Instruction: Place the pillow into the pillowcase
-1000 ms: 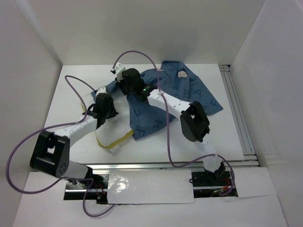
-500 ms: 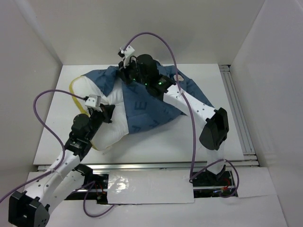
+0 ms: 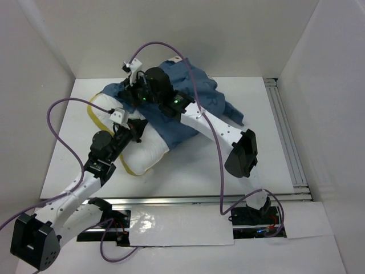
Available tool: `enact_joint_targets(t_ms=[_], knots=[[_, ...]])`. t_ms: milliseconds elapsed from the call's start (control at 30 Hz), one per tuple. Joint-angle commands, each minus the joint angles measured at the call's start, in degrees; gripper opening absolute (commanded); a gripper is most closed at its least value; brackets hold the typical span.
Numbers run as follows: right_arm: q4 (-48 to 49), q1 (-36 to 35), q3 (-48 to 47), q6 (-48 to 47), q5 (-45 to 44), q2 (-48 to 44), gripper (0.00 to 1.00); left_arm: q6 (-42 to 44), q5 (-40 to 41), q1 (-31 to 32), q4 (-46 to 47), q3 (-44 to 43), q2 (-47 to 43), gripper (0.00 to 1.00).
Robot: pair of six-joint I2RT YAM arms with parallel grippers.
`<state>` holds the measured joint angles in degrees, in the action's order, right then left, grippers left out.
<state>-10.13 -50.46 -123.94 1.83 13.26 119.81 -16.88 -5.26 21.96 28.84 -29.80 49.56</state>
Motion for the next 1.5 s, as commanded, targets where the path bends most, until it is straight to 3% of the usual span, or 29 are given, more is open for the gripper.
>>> enact_joint_targets(t_ms=[0,167,233,333,533,567,667,700,733,767,800,833,867,900,933,1033,1067,1100,1200,1233,1333,1467], knots=[[3.44,-7.89,-4.74,3.45,6.71,-0.54,0.00,-0.61,-4.94,2.47,17.65,-4.04,1.59,0.00],[5.91,-7.90,1.24,8.36,-6.88,-3.09,0.00,-0.61,-3.36,2.48,17.92,-4.56,2.65,0.00],[2.14,-7.90,2.72,9.51,-12.09,-3.09,0.00,-1.21,-1.61,2.48,15.11,-4.56,2.65,0.00],[-0.59,-6.15,7.90,11.18,-14.22,-3.09,0.01,-5.51,4.19,2.48,15.11,0.26,1.86,0.00],[-10.32,-2.20,11.09,12.59,-7.82,3.22,0.20,-13.33,15.96,2.48,12.64,7.82,3.25,0.00],[-11.13,-2.19,11.09,13.20,-6.59,4.19,0.30,-13.87,17.37,2.48,12.64,8.53,3.87,0.00],[-12.80,-0.53,9.69,13.20,-2.63,6.23,0.39,-14.67,20.29,2.48,14.05,9.06,7.81,0.00],[-12.81,0.00,9.68,13.20,-2.10,6.23,0.50,-14.67,20.29,2.48,14.05,8.54,8.96,0.00],[-12.81,0.01,9.68,12.68,-1.57,5.70,0.58,-14.67,20.29,1.96,11.27,6.44,10.28,0.05],[-12.81,0.53,10.47,12.68,-1.57,5.00,0.66,-14.67,19.59,1.95,9.41,5.03,11.68,0.33],[-11.94,0.53,11.43,12.15,-1.57,4.04,0.73,-14.15,18.71,1.43,7.22,3.45,14.57,0.50],[-11.32,0.53,12.66,11.54,-1.57,1.51,0.91,-14.14,17.83,1.42,4.58,-0.22,15.99,0.62],[-10.18,1.14,15.28,11.53,-2.35,0.09,1.00,-14.14,16.69,1.42,-0.92,-2.08,17.05,0.69],[-10.17,1.76,16.70,11.01,-2.88,-1.41,1.00,-13.53,15.55,1.42,-3.24,-3.67,17.93,0.76],[-9.48,1.77,18.28,11.01,-4.10,-4.81,1.00,-11.18,12.49,0.90,-5.53,-5.16,18.55,1.00],[-8.24,4.83,26.27,11.01,-6.13,-10.54,1.00,-9.31,11.15,1.42,-17.38,-10.44,18.55,1.00],[-7.72,6.76,31.08,12.14,-7.96,-17.00,1.00,-9.31,14.19,3.34,-23.85,-12.19,16.73,1.00],[-6.75,7.91,33.56,12.15,-7.98,-17.06,1.00,-9.31,14.22,3.36,-23.92,-12.82,15.75,1.00],[-5.87,12.55,40.07,12.33,-9.91,-24.35,1.00,-12.55,16.07,4.24,-36.11,-14.23,12.68,1.00],[-5.87,13.79,42.79,11.72,-10.44,-25.49,0.94,-13.78,15.28,4.85,-37.96,-14.23,12.67,1.00],[-10.16,18.88,41.42,7.68,-11.50,-24.90,0.81,-18.00,11.07,4.85,-40.53,-13.70,12.57,1.00],[-17.63,21.19,34.74,-5.20,-11.50,-17.34,0.81,-21.96,8.25,4.85,-40.00,-12.21,16.00,1.00]])
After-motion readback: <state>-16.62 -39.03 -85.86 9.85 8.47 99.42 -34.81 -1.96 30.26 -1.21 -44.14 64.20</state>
